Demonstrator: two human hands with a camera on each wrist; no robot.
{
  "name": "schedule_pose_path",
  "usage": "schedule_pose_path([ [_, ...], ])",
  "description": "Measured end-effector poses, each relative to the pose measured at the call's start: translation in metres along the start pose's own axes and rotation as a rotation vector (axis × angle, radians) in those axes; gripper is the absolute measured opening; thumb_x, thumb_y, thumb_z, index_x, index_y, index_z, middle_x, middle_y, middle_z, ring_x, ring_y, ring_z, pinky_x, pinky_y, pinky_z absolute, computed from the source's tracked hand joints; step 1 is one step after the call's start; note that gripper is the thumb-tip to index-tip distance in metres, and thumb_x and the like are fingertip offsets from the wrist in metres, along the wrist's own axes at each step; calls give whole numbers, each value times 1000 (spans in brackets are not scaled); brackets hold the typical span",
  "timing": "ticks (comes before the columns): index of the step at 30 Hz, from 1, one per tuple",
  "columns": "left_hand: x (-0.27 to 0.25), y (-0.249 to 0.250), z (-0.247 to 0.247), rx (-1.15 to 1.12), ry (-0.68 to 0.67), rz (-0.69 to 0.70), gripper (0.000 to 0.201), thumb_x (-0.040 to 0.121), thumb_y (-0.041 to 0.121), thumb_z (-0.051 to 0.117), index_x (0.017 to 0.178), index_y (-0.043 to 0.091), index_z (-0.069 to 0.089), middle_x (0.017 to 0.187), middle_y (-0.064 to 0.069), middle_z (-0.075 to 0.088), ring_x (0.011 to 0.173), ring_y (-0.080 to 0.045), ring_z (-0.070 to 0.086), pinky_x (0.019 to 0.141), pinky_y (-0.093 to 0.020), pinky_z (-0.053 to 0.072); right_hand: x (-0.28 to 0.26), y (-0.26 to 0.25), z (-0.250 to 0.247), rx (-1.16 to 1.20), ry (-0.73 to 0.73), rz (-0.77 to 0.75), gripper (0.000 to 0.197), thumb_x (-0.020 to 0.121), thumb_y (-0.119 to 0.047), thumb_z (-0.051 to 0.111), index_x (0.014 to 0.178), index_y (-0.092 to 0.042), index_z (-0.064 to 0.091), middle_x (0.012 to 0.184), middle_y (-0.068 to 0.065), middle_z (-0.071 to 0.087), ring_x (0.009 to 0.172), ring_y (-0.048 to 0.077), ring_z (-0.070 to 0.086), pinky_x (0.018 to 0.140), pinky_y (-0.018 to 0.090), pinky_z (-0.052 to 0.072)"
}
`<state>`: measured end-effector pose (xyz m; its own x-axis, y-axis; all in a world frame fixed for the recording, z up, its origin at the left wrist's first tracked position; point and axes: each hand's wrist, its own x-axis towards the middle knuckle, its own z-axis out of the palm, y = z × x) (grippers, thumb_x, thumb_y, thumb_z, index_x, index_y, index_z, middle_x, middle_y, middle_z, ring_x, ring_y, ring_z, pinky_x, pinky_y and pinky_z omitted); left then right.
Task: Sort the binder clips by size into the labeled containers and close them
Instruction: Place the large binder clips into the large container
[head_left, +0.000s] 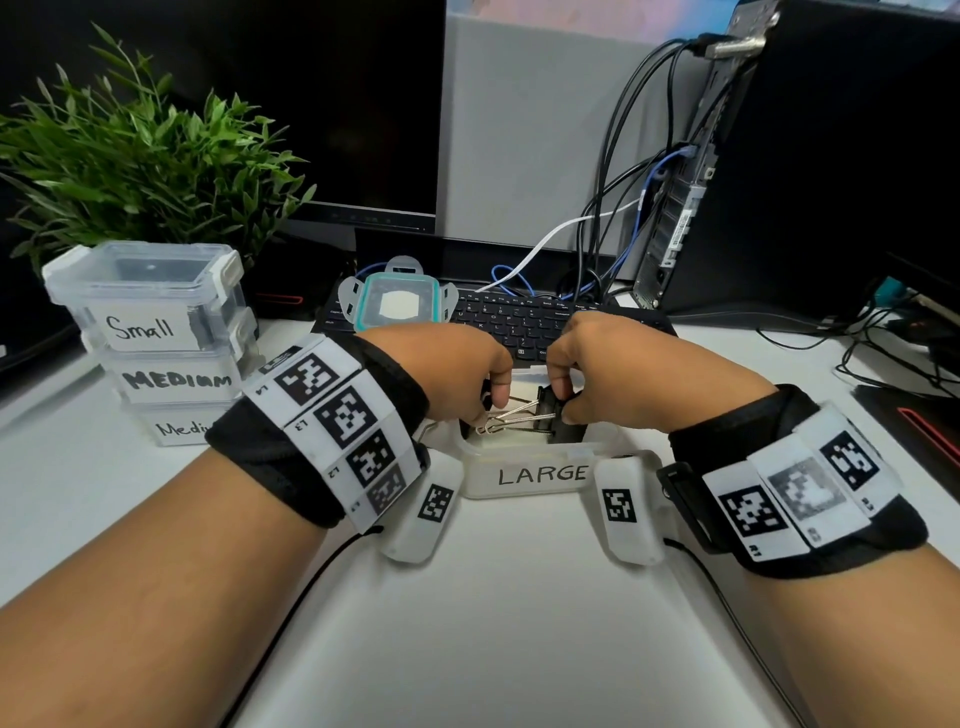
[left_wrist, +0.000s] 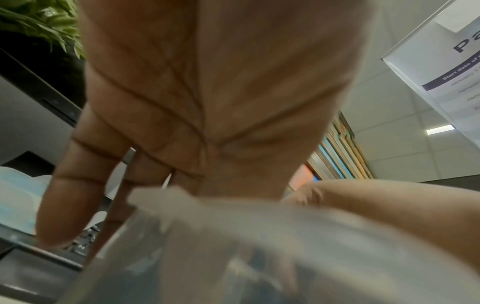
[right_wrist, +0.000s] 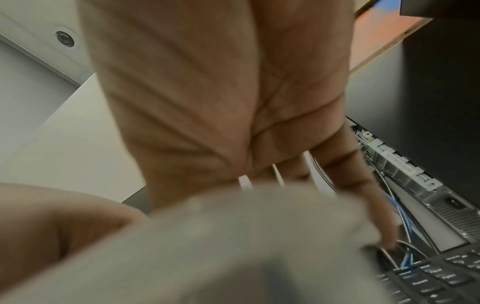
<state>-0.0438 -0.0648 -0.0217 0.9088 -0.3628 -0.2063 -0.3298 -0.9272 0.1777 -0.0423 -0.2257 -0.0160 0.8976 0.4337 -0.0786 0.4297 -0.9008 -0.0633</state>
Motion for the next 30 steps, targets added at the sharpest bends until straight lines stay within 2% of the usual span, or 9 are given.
schedule_pose_path([
  [3, 0, 1, -1, 29, 0, 1, 25, 89, 17, 61, 111, 29, 60, 79, 16, 46, 85, -10, 50, 72, -22, 38, -4, 0, -5, 52, 71, -35, 12, 75, -13, 70, 77, -22, 61, 89, -6, 49, 81, 16, 55, 57, 20, 37],
  [7, -1, 1, 0, 85, 13, 16, 28, 88, 21, 62, 116, 27, 58, 89, 12, 50, 88, -13, 50, 74, -25, 41, -11, 2, -18, 146, 138, -12, 14, 77, -13, 66, 74, -23, 56, 68, -8, 56, 60, 9, 51, 51, 21, 34],
  [10, 0, 1, 1, 63, 28, 22, 31, 88, 25, 62, 117, 30, 56, 95, 11, 52, 90, -13, 50, 76, -26, 42, -12, 4, -20, 145, 148, -19, 13, 80, -15, 65, 75, -24, 57, 68, -9, 55, 60, 5, 49, 52, 19, 33],
  [15, 0, 0, -2, -63, 177, 83, 34, 85, 34, 65, 117, 35, 57, 120, 10, 55, 111, -12, 52, 96, -34, 45, -8, 3, -18, 211, 175, -86, 18, 82, -11, 64, 74, -26, 57, 68, -9, 59, 57, 3, 55, 50, 9, 40],
  [18, 0, 1, -6, -166, 234, 95, 26, 83, 31, 69, 107, 27, 62, 106, 12, 64, 100, -8, 59, 92, -30, 48, -6, 8, -19, 402, 232, -94, 22, 84, -7, 63, 75, -25, 56, 69, -3, 64, 59, 9, 66, 56, 17, 52],
  [21, 1, -1, -7, -198, 296, 64, 16, 82, 28, 70, 96, 22, 63, 91, 9, 65, 88, -10, 61, 77, -24, 48, -3, 12, -18, 512, 249, -86, 23, 85, -4, 62, 80, -26, 56, 74, -1, 63, 64, 16, 68, 65, 32, 59],
  [24, 3, -3, -8, -401, 401, 25, 7, 83, 19, 70, 84, 19, 63, 77, 5, 66, 73, -9, 64, 61, -13, 48, 0, 12, -14, 515, 284, -77, 23, 83, -3, 61, 89, -24, 57, 76, -5, 59, 61, 6, 58, 62, 20, 53],
  [26, 2, 0, -11, -641, 445, 34, 10, 83, 11, 70, 79, 16, 62, 73, -1, 67, 69, -12, 68, 65, -18, 56, 2, 11, -11, 514, 295, -71, 25, 81, -3, 62, 92, -24, 57, 76, -6, 58, 55, 0, 50, 52, 11, 44],
  [30, 1, 6, -12, -775, 445, 100, 10, 82, 6, 69, 80, 14, 64, 73, -11, 67, 71, -19, 68, 80, -40, 57, 2, 9, -9, 425, 259, -65, 17, 81, -5, 63, 82, -22, 60, 70, -6, 56, 57, 7, 51, 54, 19, 44],
])
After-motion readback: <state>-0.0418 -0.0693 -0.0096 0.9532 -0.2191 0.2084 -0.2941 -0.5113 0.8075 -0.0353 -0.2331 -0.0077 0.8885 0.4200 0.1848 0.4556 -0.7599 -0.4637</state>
